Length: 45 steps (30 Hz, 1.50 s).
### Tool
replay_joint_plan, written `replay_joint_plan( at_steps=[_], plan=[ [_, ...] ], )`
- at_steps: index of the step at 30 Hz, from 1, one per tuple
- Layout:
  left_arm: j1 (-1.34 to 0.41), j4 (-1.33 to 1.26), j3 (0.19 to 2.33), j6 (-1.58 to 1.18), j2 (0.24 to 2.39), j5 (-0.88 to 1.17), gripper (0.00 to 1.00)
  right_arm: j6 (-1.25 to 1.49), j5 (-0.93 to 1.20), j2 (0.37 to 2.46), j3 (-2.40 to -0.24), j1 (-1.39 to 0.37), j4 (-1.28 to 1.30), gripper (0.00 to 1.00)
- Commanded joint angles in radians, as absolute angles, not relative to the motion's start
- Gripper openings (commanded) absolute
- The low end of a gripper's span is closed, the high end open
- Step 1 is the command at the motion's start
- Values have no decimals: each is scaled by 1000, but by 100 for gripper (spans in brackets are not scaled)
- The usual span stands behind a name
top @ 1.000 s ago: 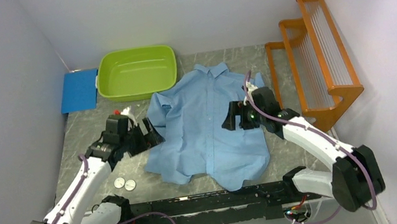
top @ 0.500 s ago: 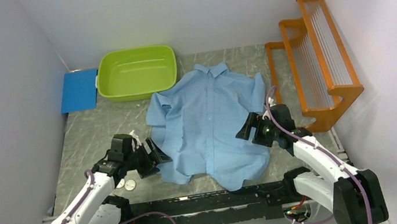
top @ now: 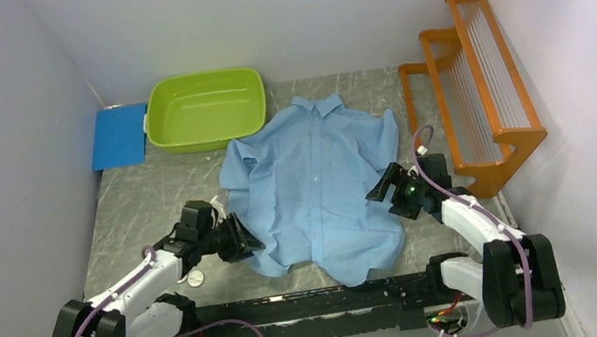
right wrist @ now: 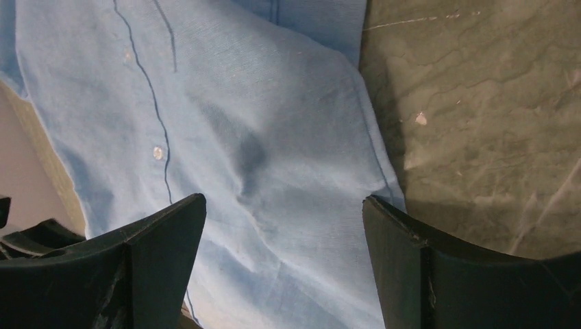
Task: Pin the brooch onto the clothing
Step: Flatten out the clothes at the center of the board.
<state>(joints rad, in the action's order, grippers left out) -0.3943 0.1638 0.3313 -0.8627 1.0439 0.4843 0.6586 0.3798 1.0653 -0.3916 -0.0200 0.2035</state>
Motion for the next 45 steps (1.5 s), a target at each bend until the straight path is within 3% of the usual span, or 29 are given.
replay_joint_plan(
  at_steps=[1,3,4,17,19,21,22,25,32,38,42,45],
  plan=[
    [-419,140,335,-878,1002,497,26,658,413,1135,-433,-3,115,88],
    [-426,183,349,-884,969,502,5,658,418,1173,-447,18,100,88],
    [-430,209,357,-887,949,505,3,658,420,1189,-456,30,93,88],
    [-444,641,583,-900,627,596,3,550,361,1157,-631,45,211,87],
    [-443,742,626,-864,627,558,21,532,366,1115,-624,42,249,87],
    [-444,828,672,-827,629,492,56,518,372,1069,-601,43,291,87],
    [-443,864,686,-815,629,448,69,513,369,1036,-586,42,318,87],
    [-443,913,694,-809,637,348,89,529,352,958,-529,43,388,87],
    [-443,788,639,-865,722,302,89,641,260,856,-400,44,426,86],
    [-446,617,538,-905,927,350,87,689,200,893,-368,43,318,73],
    [-459,520,498,-911,975,371,84,667,264,1039,-412,44,232,58],
    [-461,511,490,-912,962,373,78,640,321,1127,-473,43,199,33]
  ],
)
